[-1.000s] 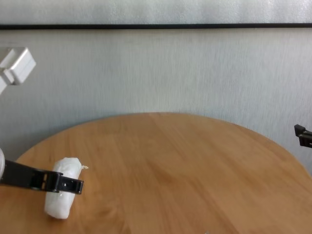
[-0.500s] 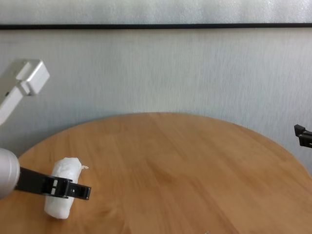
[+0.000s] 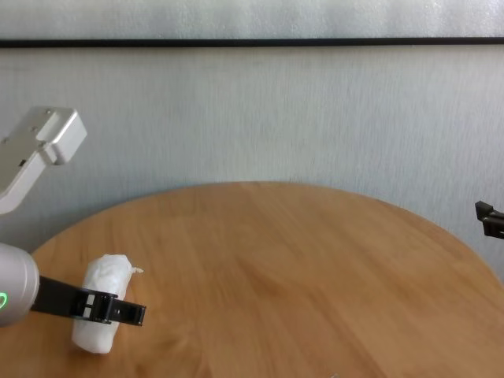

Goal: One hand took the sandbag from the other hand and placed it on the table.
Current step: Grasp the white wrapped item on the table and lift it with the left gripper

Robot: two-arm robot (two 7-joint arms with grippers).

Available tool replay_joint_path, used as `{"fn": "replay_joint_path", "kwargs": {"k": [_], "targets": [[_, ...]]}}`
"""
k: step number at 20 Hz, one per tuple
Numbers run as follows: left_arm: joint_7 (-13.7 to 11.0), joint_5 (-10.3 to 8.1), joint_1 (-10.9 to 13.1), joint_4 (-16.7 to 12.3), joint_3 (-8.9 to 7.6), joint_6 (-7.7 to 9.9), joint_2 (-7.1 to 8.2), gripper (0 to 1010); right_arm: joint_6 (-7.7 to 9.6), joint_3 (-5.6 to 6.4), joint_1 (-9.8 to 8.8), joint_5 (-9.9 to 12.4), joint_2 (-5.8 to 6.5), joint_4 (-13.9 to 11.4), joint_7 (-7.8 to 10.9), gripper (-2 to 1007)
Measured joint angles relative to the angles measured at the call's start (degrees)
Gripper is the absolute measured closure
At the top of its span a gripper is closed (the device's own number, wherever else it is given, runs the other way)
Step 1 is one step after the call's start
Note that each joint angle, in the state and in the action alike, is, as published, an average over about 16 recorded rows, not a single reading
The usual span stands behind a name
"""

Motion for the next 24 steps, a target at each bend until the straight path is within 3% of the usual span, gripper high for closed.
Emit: {"fn": "replay_joint_path", "kwargs": {"k": [10,14,24], "targets": [[-0.1,2.0,-1.9,4.3,-0.42,-1.61,-1.51,10,0.0,0.0,0.0,0.0,0.0,0.0,0.0,4],[-0.8,2.76,-2.4,5.6,-0.54,-3.21,-1.73,10,0.0,0.0,0.0,0.0,0.0,0.0,0.0,4],[-2.3,3.78,-2.5,6.6,-0.51,-6.46,-1.51,12,0.0,0.0,0.0,0.0,0.0,0.0,0.0,4]]}}
